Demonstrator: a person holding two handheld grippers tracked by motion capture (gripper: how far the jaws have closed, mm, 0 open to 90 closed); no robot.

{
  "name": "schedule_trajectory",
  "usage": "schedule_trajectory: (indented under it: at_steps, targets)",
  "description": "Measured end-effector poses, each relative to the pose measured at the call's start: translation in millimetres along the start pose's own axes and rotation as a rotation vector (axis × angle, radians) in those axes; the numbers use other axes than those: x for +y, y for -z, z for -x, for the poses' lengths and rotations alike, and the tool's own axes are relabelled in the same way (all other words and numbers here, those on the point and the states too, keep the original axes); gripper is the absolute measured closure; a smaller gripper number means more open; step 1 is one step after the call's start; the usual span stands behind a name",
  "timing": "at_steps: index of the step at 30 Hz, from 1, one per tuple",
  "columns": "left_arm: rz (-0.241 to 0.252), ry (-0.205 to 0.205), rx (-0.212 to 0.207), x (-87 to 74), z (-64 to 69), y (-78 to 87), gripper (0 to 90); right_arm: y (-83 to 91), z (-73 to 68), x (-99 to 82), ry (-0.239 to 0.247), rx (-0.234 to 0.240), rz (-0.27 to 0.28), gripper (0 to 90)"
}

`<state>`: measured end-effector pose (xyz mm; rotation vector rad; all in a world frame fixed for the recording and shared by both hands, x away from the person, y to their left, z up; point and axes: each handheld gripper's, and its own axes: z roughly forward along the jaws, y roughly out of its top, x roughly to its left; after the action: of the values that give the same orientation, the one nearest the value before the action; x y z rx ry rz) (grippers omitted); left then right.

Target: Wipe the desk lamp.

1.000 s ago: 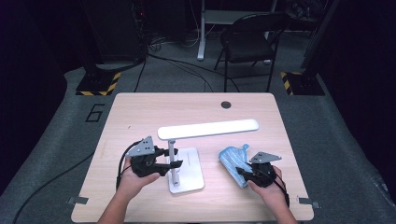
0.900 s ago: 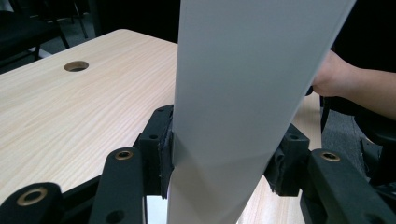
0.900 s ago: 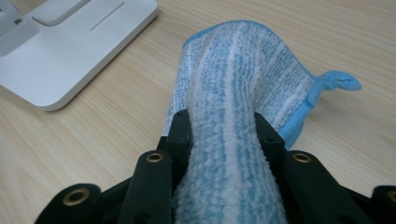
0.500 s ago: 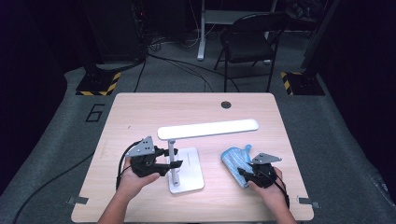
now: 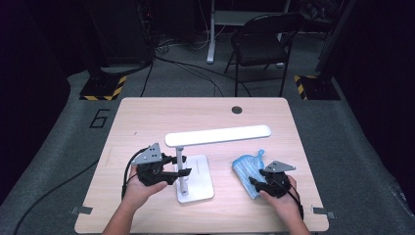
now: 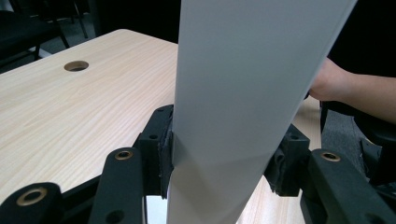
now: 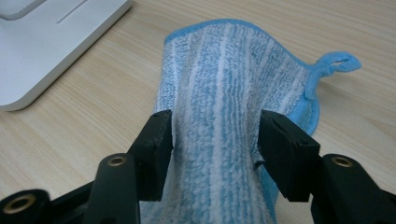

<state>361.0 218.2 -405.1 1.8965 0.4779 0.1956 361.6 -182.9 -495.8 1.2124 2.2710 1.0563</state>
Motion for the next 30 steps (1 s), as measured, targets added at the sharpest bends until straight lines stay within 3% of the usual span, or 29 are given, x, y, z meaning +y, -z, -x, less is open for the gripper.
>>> schedule_trajectory:
  at_steps: [9, 17, 24, 26, 30]
  targets:
    - [-0.003, 0.001, -0.001, 0.2, -0.1, 0.3, 50.3, 1.6, 0.8, 1.2, -0.001, -0.003, 0.017, 41.4]
    - [-0.003, 0.009, -0.006, 0.4, -0.8, 0.4, 50.0, 11.6, 1.8, 8.4, -0.013, 0.007, 0.066, 39.6]
    - [-0.014, 0.013, -0.012, 1.8, -0.8, 1.0, 48.1, 14.1, -8.2, 14.9, 0.017, 0.027, 0.066, 38.4]
    - [-0.014, 0.014, -0.018, 1.8, -0.9, 1.0, 47.3, 16.2, -12.9, 18.1, 0.024, 0.021, 0.088, 38.2]
    - [-0.014, 0.008, -0.028, 1.9, -0.8, 1.1, 44.9, 21.9, -19.3, 22.1, 0.028, 0.054, 0.112, 38.1]
